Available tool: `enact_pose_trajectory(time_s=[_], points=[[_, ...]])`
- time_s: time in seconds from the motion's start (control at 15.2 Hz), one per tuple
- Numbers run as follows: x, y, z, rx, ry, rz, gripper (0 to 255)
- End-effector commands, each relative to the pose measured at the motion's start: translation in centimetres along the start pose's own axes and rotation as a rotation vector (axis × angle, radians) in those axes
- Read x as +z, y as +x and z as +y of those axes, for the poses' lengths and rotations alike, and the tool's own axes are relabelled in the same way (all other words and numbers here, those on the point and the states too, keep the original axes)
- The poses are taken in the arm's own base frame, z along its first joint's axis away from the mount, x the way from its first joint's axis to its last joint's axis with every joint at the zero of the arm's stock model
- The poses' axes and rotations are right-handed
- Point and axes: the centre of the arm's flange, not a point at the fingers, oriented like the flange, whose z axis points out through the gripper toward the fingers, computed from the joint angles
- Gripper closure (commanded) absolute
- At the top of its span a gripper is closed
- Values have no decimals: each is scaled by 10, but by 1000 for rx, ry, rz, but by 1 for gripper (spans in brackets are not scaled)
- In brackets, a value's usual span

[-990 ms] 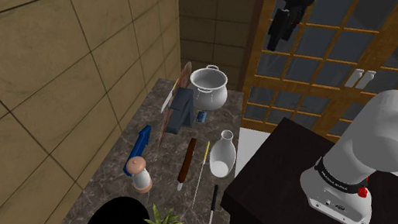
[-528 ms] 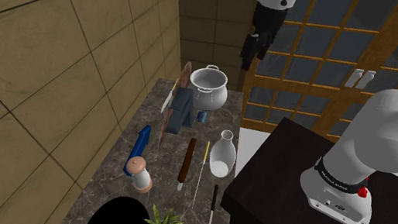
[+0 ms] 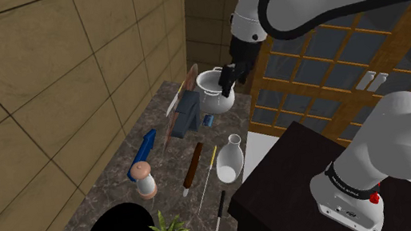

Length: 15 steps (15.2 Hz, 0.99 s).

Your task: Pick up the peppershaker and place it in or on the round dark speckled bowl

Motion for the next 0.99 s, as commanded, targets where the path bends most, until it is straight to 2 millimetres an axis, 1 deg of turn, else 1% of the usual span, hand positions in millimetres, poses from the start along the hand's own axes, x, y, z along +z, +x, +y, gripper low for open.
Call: enact_pose_trajectory(time_s=[0.0, 0.92], points=[[20, 13, -16, -7, 9, -2, 0], [146, 81, -127, -57, 62, -18, 0]])
